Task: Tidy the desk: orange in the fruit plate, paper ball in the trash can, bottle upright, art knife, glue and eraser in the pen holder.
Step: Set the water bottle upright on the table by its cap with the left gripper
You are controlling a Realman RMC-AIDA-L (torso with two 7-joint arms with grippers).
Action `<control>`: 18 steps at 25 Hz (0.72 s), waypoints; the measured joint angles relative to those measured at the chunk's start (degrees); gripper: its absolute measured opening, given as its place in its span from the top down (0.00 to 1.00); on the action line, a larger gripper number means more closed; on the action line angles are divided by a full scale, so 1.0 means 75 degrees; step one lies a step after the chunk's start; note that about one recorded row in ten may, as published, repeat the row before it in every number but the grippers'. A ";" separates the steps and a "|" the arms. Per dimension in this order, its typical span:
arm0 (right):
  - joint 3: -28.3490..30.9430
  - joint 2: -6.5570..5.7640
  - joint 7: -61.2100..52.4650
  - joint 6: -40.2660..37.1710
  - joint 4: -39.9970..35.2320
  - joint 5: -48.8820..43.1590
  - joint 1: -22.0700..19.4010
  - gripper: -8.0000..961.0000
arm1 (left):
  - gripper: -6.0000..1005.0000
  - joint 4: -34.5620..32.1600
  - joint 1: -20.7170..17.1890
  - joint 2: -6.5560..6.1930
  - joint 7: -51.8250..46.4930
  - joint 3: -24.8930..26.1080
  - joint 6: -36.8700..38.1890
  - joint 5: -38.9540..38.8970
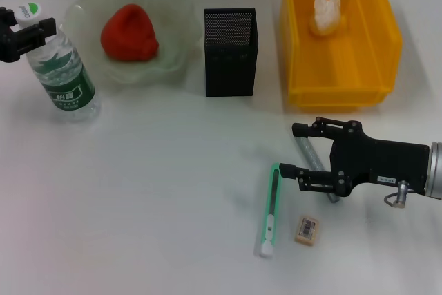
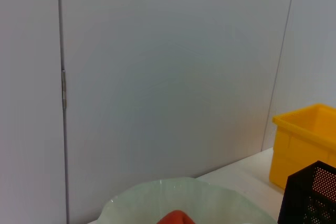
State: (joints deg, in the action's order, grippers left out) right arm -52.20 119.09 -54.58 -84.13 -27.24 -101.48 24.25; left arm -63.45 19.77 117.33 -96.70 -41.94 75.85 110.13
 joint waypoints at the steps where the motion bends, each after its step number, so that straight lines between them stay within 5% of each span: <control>1: 0.0000 0.0000 0.0000 0.0001 -0.0001 0.0000 0.0000 0.22 | 0.55 0.0000 -0.0004 0.0000 0.0001 -0.0001 -0.0002 0.0000; 18: -0.0001 0.0000 0.0000 0.0003 -0.0002 -0.0004 0.0001 0.21 | 0.55 -0.0001 0.0012 0.0000 0.0003 -0.0045 -0.0074 0.0000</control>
State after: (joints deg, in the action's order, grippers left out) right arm -52.21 119.09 -54.58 -84.10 -27.25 -101.51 24.26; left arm -63.46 19.87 117.33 -96.68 -42.28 75.29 110.13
